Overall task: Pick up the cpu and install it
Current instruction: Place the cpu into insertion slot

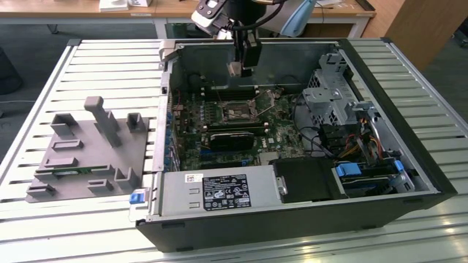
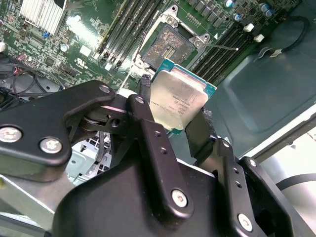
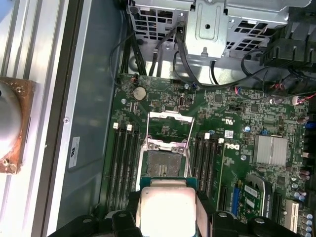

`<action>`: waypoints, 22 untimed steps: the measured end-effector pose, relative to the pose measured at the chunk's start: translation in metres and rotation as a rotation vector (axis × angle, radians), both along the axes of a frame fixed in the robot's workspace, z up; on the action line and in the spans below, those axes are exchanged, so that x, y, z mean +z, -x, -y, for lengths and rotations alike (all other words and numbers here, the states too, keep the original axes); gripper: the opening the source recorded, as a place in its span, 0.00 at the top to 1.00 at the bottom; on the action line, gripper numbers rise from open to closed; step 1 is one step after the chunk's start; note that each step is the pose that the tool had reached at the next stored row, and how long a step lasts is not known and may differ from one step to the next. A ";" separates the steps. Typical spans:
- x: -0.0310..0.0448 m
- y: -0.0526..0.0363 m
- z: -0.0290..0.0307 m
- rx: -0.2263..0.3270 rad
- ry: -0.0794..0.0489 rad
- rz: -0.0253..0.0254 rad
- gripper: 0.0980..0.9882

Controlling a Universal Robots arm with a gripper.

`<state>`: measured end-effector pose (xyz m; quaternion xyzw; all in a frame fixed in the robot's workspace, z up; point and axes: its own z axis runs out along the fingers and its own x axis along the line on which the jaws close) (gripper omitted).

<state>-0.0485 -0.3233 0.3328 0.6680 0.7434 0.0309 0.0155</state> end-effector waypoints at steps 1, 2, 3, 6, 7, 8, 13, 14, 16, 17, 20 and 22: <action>-0.0005 0.0000 0.0000 0.000 0.000 0.0000 0.51; -0.0009 0.0000 0.0000 0.000 0.000 0.0000 0.51; -0.0013 0.0000 0.0000 0.000 0.000 0.0000 0.51; -0.0027 0.0000 0.0000 0.000 0.000 0.0000 0.51; -0.0032 0.0000 0.0000 0.000 0.000 0.0000 0.51; -0.0036 0.0000 0.0000 0.000 0.000 0.0000 0.51; -0.0059 0.0000 0.0000 0.000 0.000 0.0000 0.51; -0.0064 0.0000 0.0000 0.000 0.000 0.0001 0.51; -0.0073 0.0000 0.0000 0.000 0.000 0.0000 0.51; -0.0077 0.0000 0.0000 0.000 0.000 0.0000 0.51; -0.0133 0.0000 0.0000 0.000 0.000 0.0000 0.51; -0.0307 0.0000 0.0000 0.000 0.000 0.0000 0.51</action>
